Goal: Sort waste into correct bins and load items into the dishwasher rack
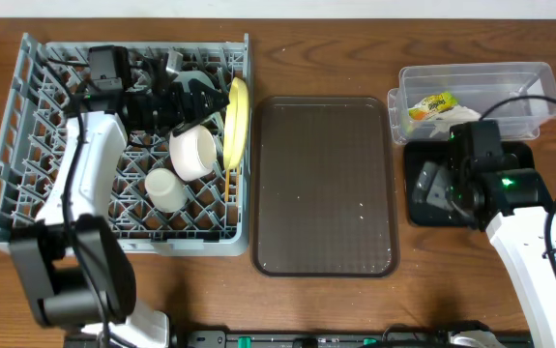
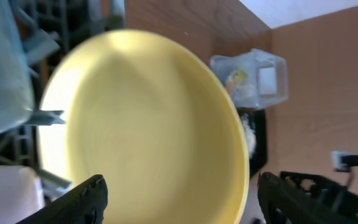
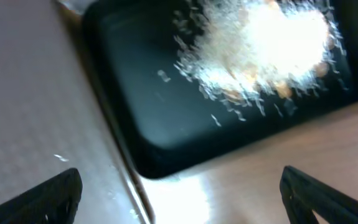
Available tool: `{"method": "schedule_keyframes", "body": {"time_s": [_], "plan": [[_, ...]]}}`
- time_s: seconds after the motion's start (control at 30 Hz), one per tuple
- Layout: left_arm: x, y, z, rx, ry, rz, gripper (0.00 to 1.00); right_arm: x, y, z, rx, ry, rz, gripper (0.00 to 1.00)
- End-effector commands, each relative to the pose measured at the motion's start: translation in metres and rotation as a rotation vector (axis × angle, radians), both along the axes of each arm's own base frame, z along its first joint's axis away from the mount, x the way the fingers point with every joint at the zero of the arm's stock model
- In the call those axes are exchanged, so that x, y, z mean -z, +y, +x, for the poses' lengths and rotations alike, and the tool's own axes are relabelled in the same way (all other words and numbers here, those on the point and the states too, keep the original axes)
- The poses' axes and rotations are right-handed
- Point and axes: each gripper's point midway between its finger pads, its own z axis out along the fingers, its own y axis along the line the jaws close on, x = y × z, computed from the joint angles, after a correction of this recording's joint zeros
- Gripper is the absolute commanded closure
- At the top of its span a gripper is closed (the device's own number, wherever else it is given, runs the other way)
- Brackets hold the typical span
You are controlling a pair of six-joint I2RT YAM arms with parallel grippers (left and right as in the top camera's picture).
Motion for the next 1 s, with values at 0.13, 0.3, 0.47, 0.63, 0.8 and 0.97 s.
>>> {"method": "schedule_keyframes", "body": {"time_s": [0.13,0.3,0.47,0.63,0.8,0.97], "plan": [[-0.028,0.042,-0.014,-0.159,-0.117,0.398,0.18,-0.042,0.047,0.060,-0.349,-0.295,0.099,0.01],[-0.008,0.076,-0.051,-0.278,0.057,0.660,0.17,-0.050,0.048,0.072,-0.376,-0.353,0.086,0.01],[0.016,0.101,-0.107,-0.343,0.340,0.807,0.17,-0.020,0.040,0.043,-0.391,-0.169,0.052,0.01],[0.024,0.106,-0.142,-0.300,0.465,0.860,0.17,-0.001,0.029,0.014,-0.302,-0.031,0.053,0.01],[0.020,0.106,-0.162,-0.309,0.411,0.873,0.17,-0.002,0.028,-0.002,-0.253,-0.033,0.078,0.01],[0.003,0.089,-0.176,-0.299,0.146,0.852,0.16,-0.015,0.026,-0.021,-0.259,-0.160,0.075,0.01]]}}
